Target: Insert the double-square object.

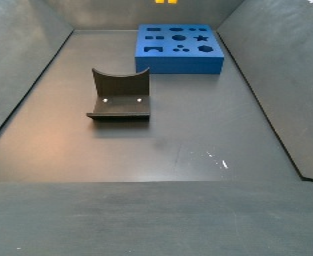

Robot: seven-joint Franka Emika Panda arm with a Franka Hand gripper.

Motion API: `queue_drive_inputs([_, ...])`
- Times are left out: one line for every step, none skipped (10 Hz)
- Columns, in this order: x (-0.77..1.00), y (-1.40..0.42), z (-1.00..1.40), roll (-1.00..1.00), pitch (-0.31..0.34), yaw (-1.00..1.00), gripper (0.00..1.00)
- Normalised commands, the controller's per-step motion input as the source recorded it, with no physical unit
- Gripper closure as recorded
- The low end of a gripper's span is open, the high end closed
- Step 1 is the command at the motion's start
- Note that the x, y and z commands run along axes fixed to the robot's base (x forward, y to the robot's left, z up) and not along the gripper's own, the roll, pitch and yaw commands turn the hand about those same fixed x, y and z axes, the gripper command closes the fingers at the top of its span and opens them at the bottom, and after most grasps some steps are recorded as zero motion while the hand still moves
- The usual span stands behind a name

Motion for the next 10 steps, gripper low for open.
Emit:
queue_drive_inputs([0.27,-0.04,-0.21,0.0,0.0,-0.02,1.0])
queue_drive_inputs([0.52,-0.1,-0.35,0.01,0.017,-0.04,1.0])
queue_drive_inputs([0.7,-0.1,-0.4,0.07,0.13,-0.06,1.0])
queue_drive_inputs([0.69,-0.12,-0.44,0.15,0.287,-0.08,1.0])
queue_drive_inputs([0.69,-0.1,-0.43,0.15,0.311,-0.07,1.0])
queue_drive_inputs([0.71,-0.12,-0.36,0.1,0.26,-0.07,1.0])
queue_drive_inputs([0.71,-0.11,-0.31,0.09,0.254,-0.04,1.0])
queue_drive_inputs([0.56,-0.14,-0.26,0.04,0.183,0.0,1.0])
queue_drive_inputs([0.49,-0.1,-0.23,0.02,0.113,0.0,1.0])
queue_drive_inputs([0.39,-0.06,-0.22,0.04,0.06,0.0,1.0])
